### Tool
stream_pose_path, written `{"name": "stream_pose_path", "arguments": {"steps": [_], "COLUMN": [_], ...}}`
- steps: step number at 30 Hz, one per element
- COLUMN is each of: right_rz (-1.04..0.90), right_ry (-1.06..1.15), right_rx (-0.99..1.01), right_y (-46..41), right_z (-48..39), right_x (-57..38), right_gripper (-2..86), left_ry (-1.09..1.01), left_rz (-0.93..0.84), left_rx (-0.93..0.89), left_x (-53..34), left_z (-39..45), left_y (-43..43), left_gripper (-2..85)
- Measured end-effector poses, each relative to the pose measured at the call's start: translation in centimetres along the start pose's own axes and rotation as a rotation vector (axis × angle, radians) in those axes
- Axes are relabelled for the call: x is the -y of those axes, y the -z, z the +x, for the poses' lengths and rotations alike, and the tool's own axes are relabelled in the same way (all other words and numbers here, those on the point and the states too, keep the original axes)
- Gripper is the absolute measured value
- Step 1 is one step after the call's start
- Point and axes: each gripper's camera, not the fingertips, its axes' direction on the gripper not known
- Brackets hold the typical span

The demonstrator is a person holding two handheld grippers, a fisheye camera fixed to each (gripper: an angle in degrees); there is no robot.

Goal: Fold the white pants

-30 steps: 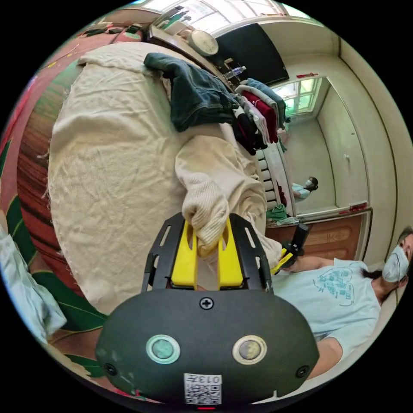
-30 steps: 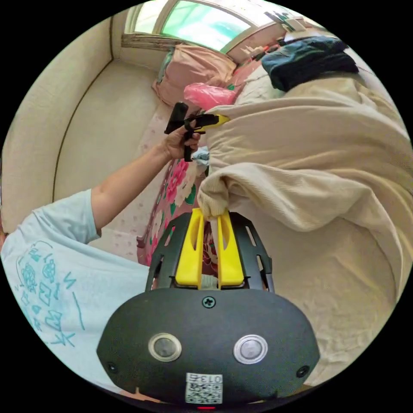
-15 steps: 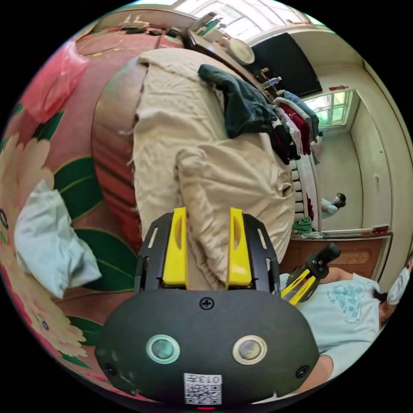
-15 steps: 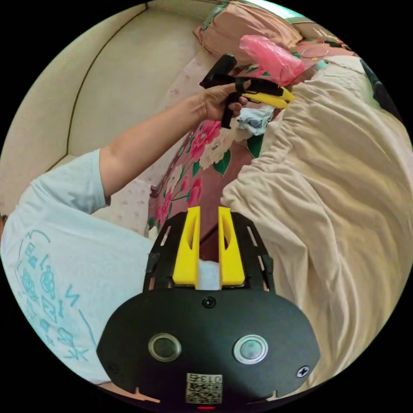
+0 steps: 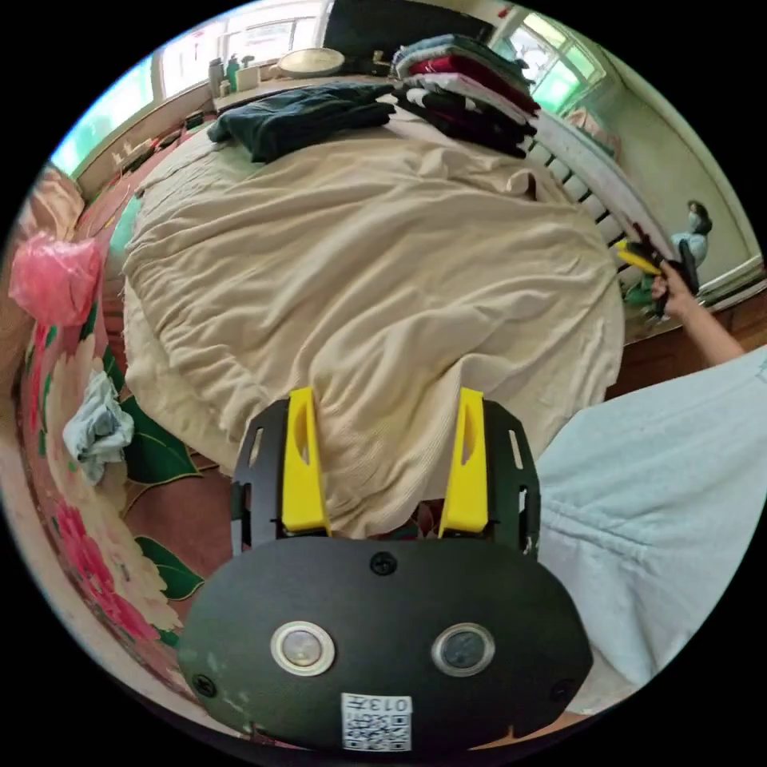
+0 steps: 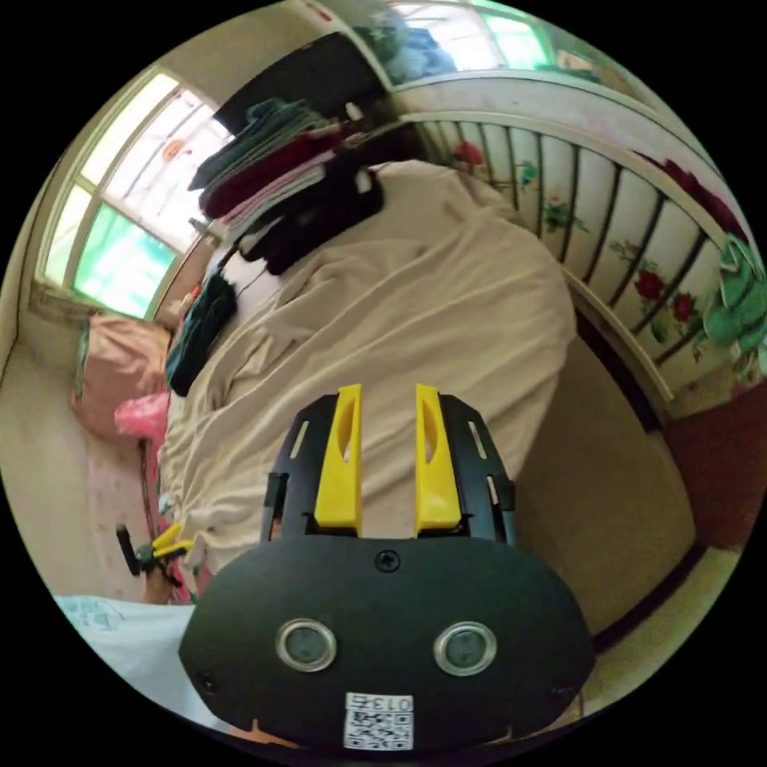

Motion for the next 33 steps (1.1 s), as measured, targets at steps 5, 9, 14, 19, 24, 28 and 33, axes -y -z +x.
{"name": "stream_pose_path", "arguments": {"steps": [5, 9, 14, 19, 24, 28, 33], "right_rz": [0.066, 0.168, 0.074, 0.138, 0.243, 0.222, 0.280], "right_ry": [-0.342, -0.608, -0.625, -0.688, -0.731, -0.514, 0.025], "right_rx": [0.119, 0.464, 0.435, 0.629, 0.665, 0.584, 0.661], "right_y": [1.6, 0.3, -1.4, -2.8, -1.4, 3.0, 12.6], "right_z": [14.1, 23.4, 29.0, 33.1, 34.9, 33.8, 24.4], "right_x": [1.3, 1.2, 2.3, 2.9, 3.9, 6.8, 13.0], "right_gripper": [11.1, 11.3, 12.2, 12.8, 3.2, 2.0, 1.5], "left_ry": [-0.003, 0.177, 0.219, 0.279, 0.299, 0.312, 0.278], "left_rz": [-0.101, -0.097, -0.117, -0.187, -0.259, -0.248, -0.230], "left_rx": [0.159, 0.025, -0.085, -0.080, -0.038, -0.054, -0.064], "left_x": [1.6, 2.3, 3.1, 3.7, 5.0, 4.9, 4.4], "left_z": [1.3, -1.8, -3.0, -3.6, -3.7, -4.4, -4.8], "left_y": [-1.2, 0.1, 1.8, 1.3, 0.7, 0.9, 1.7], "left_gripper": [13.1, 8.8, 6.9, 6.8, 6.5, 6.3, 5.6]}}
